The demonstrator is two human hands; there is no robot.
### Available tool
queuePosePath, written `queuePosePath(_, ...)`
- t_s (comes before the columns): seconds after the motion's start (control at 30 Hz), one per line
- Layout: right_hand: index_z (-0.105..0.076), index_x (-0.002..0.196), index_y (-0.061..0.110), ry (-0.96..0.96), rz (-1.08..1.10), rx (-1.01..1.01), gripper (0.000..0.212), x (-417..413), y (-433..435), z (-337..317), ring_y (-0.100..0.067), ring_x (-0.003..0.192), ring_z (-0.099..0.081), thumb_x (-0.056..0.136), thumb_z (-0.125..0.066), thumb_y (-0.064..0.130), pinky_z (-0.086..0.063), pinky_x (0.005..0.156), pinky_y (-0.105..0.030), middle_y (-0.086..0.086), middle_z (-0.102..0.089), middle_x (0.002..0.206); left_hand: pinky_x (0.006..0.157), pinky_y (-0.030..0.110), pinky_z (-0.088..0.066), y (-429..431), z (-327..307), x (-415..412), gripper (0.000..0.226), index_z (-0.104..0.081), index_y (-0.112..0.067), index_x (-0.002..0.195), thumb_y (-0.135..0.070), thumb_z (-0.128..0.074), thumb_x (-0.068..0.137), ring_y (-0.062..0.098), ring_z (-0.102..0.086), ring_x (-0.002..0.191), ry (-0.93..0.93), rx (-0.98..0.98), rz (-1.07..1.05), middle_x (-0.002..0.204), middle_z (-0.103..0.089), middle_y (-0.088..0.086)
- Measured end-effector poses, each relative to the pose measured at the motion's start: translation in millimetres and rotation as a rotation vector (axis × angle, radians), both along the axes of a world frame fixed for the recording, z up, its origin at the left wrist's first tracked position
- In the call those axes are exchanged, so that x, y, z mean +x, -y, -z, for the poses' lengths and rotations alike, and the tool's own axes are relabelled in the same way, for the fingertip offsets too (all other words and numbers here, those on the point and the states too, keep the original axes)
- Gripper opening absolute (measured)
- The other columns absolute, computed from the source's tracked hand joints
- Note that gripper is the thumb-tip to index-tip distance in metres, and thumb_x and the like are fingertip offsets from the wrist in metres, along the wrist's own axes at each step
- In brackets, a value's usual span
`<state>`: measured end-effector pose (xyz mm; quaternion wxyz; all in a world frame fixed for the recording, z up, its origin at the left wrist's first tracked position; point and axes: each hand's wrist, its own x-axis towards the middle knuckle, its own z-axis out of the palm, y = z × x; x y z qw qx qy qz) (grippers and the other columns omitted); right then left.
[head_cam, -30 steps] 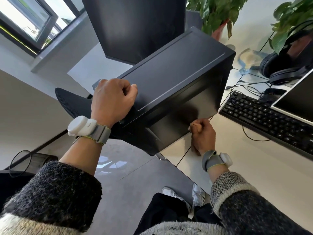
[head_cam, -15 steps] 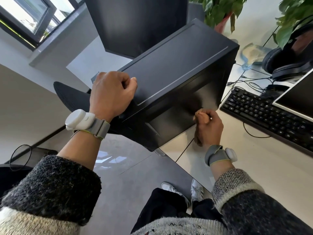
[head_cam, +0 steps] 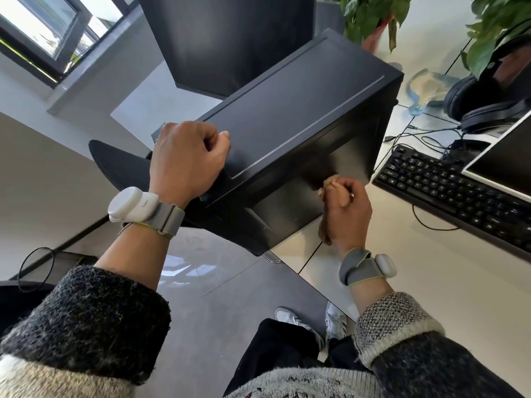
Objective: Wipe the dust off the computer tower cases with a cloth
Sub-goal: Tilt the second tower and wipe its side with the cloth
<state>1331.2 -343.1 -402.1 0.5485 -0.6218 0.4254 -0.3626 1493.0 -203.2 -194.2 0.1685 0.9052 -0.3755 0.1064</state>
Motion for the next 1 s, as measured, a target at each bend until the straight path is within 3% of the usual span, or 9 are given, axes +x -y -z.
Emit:
queuePosePath(0.07,-0.065,0.103,0.016,0.004,-0.009,-0.028,0.011,3.3,-4.1,3.8,-0.001,0.096,-0.064,0.096,-0.069,0.009,-0.05,0.089,-0.02,0.01,-0.069,0.101,0.055,0.015,-0.028,0.3,-0.9,0.2,0.053,-0.037,-0.025,0.05,-0.027,-0.061,0.097,0.006,-0.038,0.045,0.006,0.002,0.002,0.047,-0.033,-0.013)
queuePosePath(0.17,-0.064,0.101,0.021,-0.117,-0.085,0.099,0.007,0.0,-1.7,26.1,-0.013,0.095,-0.068,0.098,-0.063,0.015,-0.055,0.093,-0.034,0.008,-0.072,0.1,0.053,0.023,-0.029,-0.7,-0.1,0.9,0.052,-0.038,-0.019,0.05,-0.028,-0.06,0.096,0.01,-0.039,0.047,0.006,0.002,-0.017,0.046,-0.033,-0.007)
queuePosePath(0.27,-0.062,0.102,0.023,-0.201,-0.14,0.109,0.005,-6.8,3.6,28.4,-0.022,0.098,-0.068,0.101,-0.062,0.018,-0.052,0.09,-0.031,0.004,-0.071,0.1,0.052,0.024,-0.03,-0.6,1.4,-0.1,0.051,-0.04,-0.017,0.05,-0.029,-0.059,0.095,0.012,-0.04,0.048,-0.005,0.008,-0.025,0.046,-0.034,-0.005)
queuePosePath(0.47,-0.059,0.109,0.017,0.027,-0.119,-0.047,0.01,3.1,-18.3,-2.6,-0.016,0.1,-0.066,0.101,-0.064,0.014,-0.052,0.088,-0.024,0.002,-0.068,0.108,0.053,0.02,-0.029,0.2,-1.9,-1.6,0.05,-0.04,-0.019,0.05,-0.028,-0.06,0.095,0.012,-0.04,0.047,-0.013,0.02,-0.033,0.045,-0.033,-0.007)
queuePosePath(0.57,-0.058,0.102,0.022,-0.1,-0.144,0.103,0.005,3.7,-20.0,20.4,-0.02,0.097,-0.068,0.097,-0.059,0.022,-0.055,0.089,-0.035,0.003,-0.071,0.104,0.052,0.023,-0.03,0.5,-0.8,-2.7,0.05,-0.041,-0.018,0.05,-0.029,-0.06,0.095,0.012,-0.041,0.048,-0.013,0.025,-0.041,0.045,-0.034,-0.006)
queuePosePath(0.63,-0.059,0.099,0.022,-0.236,-0.21,0.182,0.018,0.1,-13.9,33.5,-0.027,0.097,-0.069,0.09,-0.051,0.035,-0.055,0.088,-0.038,0.001,-0.074,0.101,0.052,0.023,-0.029,0.3,-0.1,-3.6,0.051,-0.041,-0.019,0.05,-0.028,-0.06,0.096,0.012,-0.041,0.047,-0.014,0.021,-0.03,0.045,-0.034,-0.007)
queuePosePath(0.7,-0.061,0.1,0.02,-0.262,-0.207,0.18,0.023,-1.3,-9.3,29.0,-0.025,0.097,-0.069,0.09,-0.052,0.037,-0.052,0.085,-0.031,0.001,-0.074,0.101,0.052,0.023,-0.029,0.9,0.0,-3.1,0.051,-0.041,-0.02,0.05,-0.028,-0.06,0.096,0.012,-0.041,0.047,-0.018,0.017,-0.029,0.046,-0.035,-0.008)
queuePosePath(0.83,-0.062,0.102,0.02,-0.052,-0.122,0.069,0.007,2.4,-20.0,0.9,-0.002,0.091,-0.064,0.1,-0.063,0.014,-0.048,0.078,-0.012,0.01,-0.069,0.1,0.053,0.024,-0.031,-0.8,-0.2,-0.1,0.048,-0.045,-0.017,0.051,-0.029,-0.059,0.096,0.012,-0.041,0.048,-0.01,0.015,-0.031,0.047,-0.037,-0.006)
queuePosePath(1.0,-0.061,0.086,0.032,-0.185,-0.186,0.12,0.017,0.1,-21.4,26.7,-0.019,0.091,-0.07,0.093,-0.059,0.018,-0.056,0.086,-0.038,0.007,-0.074,0.093,0.052,0.024,-0.031,-0.5,1.5,0.4,0.048,-0.047,-0.016,0.052,-0.03,-0.059,0.095,0.014,-0.042,0.048,-0.012,0.016,-0.036,0.046,-0.038,-0.005)
